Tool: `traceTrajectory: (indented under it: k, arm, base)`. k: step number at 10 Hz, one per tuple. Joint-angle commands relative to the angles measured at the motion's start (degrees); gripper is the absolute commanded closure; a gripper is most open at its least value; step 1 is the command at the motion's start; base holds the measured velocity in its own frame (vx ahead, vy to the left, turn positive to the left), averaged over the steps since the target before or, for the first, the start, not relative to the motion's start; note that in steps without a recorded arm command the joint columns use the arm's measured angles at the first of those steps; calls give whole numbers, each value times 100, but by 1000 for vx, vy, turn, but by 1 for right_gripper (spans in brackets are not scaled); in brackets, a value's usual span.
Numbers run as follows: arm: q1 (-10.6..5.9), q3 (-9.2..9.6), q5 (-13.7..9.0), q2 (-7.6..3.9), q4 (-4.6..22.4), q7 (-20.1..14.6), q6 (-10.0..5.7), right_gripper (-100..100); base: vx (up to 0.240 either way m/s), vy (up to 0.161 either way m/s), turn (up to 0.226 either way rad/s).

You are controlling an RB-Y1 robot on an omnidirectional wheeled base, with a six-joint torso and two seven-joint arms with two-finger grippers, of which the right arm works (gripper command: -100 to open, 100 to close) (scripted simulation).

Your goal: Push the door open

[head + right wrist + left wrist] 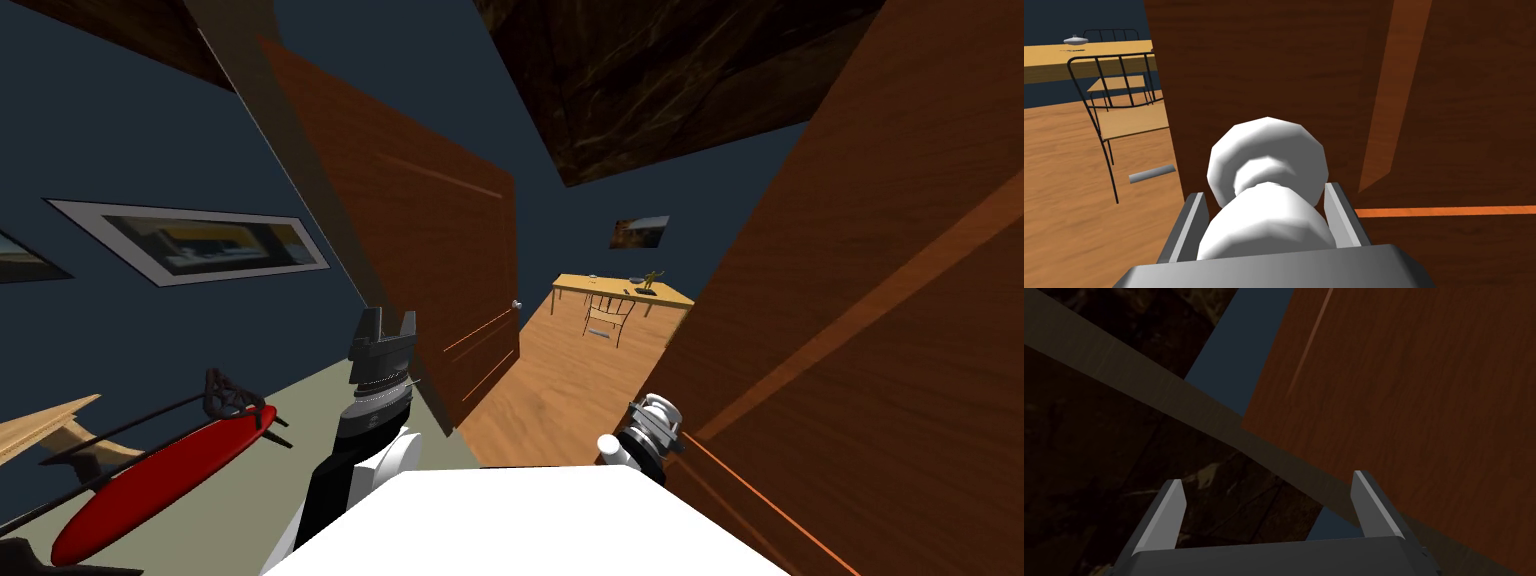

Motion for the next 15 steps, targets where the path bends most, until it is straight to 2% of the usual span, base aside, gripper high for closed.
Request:
traceTrajectory:
  k: [1,3,4,5,9,15]
  arm:
    - [-21,-123,-85,-116,53,-19,-70,100]
    - [-11,-193,-152,-143,54,-9,-94,100]
    - [5,-302,-257,-172,56,6,-129,100]
    - [5,-302,-257,-172,56,6,-129,100]
    - [36,-517,-462,-195,59,37,-200,100]
    - [86,-852,-783,-130,63,85,-309,100]
  base:
    - [152,-98,-48]
    - [138,-121,-45]
    - [136,-100,-68]
    - [133,-102,-20]
    - [142,-120,-42]
    - [191,-125,-70]
